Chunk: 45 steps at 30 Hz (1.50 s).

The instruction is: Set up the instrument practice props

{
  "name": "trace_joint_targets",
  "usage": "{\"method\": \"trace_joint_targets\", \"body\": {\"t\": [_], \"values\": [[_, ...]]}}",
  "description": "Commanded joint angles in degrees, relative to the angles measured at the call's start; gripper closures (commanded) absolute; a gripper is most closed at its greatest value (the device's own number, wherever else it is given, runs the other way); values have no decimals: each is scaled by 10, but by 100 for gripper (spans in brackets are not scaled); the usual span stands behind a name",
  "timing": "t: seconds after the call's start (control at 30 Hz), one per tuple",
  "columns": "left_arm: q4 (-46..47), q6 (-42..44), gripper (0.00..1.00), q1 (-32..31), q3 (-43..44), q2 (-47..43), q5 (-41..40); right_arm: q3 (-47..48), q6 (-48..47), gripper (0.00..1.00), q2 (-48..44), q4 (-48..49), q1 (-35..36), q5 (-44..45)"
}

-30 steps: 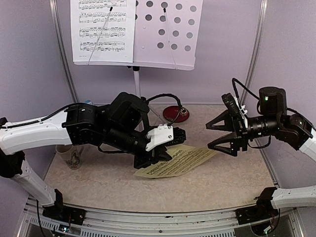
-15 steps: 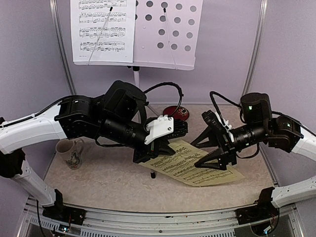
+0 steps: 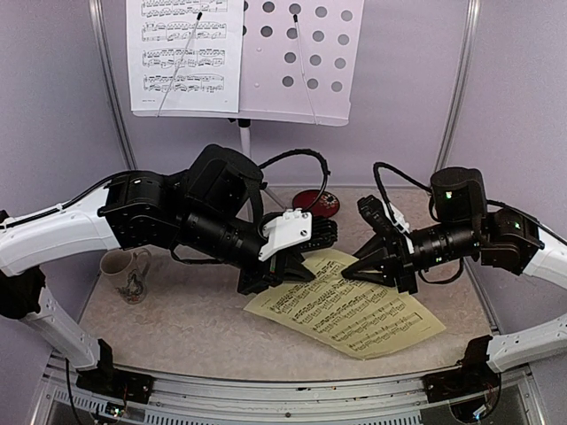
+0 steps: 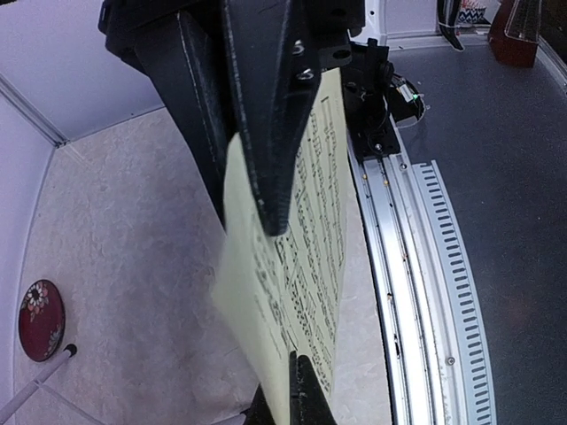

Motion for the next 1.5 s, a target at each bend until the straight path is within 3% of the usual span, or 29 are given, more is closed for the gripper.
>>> {"method": "trace_joint_targets", "body": {"t": [0.0, 0.1, 0.57, 0.6, 0.7, 0.77, 0.87, 0.9, 1.07, 1.2, 1.33, 1.47], "values": [[1, 9, 100, -3, 20, 0, 14, 0, 8, 94, -3, 5, 7, 36], [5, 11, 100, -2, 20, -2, 14, 1, 14, 100, -5, 10, 6, 44], [38, 2, 97, -1, -5, -22, -10, -4, 28, 100, -27, 36, 7, 50], [44, -1, 91, -1, -9, -24, -14, -3, 29, 100, -28, 37, 7, 50], [90, -29, 59, 6, -36, -46, -36, -1, 33, 100, -31, 48, 7, 52], [169, -65, 41, 21, -88, -85, -34, -1, 37, 100, -33, 59, 6, 58], [333, -119, 4, 38, -208, -174, -47, 1, 39, 100, -32, 79, 7, 70], [382, -136, 2, 41, -246, -205, -66, 4, 40, 100, -30, 88, 6, 73], [528, -216, 1, 75, -387, -331, -113, 10, 39, 100, -28, 141, 7, 77], [543, -285, 1, 79, -444, -363, -159, 16, 44, 100, -27, 193, 6, 75], [648, -321, 1, 44, -558, -402, -183, 19, 64, 100, -29, 248, 6, 71], [753, -299, 1, -7, -630, -411, -203, 21, 97, 100, -30, 312, 4, 64]]}}
